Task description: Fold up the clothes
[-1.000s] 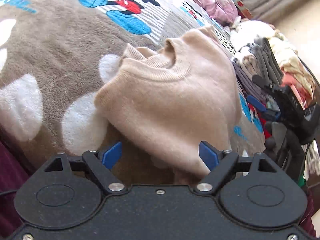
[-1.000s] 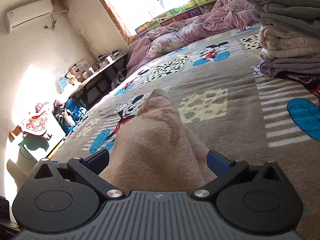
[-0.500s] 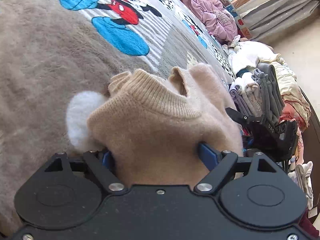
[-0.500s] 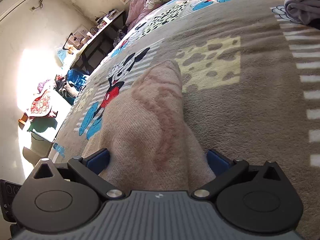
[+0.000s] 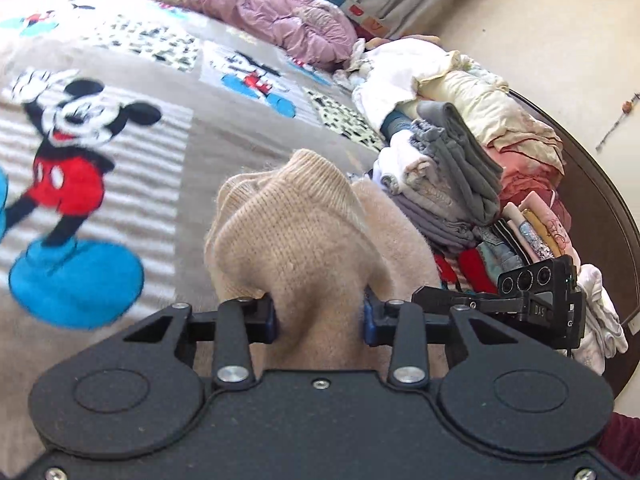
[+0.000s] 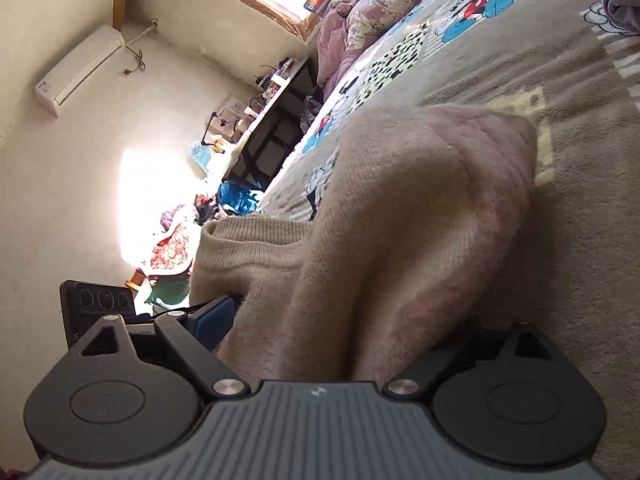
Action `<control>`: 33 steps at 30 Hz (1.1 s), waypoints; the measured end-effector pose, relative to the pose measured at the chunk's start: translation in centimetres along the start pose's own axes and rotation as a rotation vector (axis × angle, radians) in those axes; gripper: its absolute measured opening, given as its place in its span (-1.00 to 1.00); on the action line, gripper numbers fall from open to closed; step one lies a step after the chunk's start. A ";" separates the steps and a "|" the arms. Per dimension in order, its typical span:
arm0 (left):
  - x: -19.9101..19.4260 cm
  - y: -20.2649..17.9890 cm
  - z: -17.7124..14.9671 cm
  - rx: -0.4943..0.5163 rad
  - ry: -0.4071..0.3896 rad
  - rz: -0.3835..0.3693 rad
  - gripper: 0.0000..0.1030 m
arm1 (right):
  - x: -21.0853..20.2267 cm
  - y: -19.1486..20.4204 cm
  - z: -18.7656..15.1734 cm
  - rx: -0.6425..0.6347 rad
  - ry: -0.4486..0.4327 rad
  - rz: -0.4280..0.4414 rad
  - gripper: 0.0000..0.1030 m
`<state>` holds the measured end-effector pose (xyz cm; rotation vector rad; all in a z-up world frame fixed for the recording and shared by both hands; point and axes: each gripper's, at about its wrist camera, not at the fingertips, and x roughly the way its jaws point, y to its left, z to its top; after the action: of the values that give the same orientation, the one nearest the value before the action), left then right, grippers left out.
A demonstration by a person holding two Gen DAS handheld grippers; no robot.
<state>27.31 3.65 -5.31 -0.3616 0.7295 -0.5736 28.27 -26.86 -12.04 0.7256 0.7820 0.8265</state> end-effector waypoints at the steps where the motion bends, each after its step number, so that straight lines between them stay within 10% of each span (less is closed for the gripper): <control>1: 0.1 -0.5 1.2 0.040 -0.015 0.001 -0.31 | -0.3 0.3 0.4 0.010 -0.029 0.022 0.71; 12: 1.2 -2.6 11.3 0.494 -0.333 0.202 -0.06 | 2.0 7.7 7.3 -0.371 -0.460 -0.113 0.70; 19: 4.8 5.9 9.5 0.343 -0.152 0.348 -0.02 | 5.5 -0.3 7.0 -0.121 -0.207 -0.263 0.80; 33: 6.4 13.2 10.6 -0.039 -0.137 0.337 0.16 | 2.0 -5.3 8.9 -0.021 -0.373 -0.441 0.82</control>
<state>43.52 11.38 -7.81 -0.3027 0.6525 -0.2143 38.34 -29.92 -12.37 0.6317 0.5635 0.2872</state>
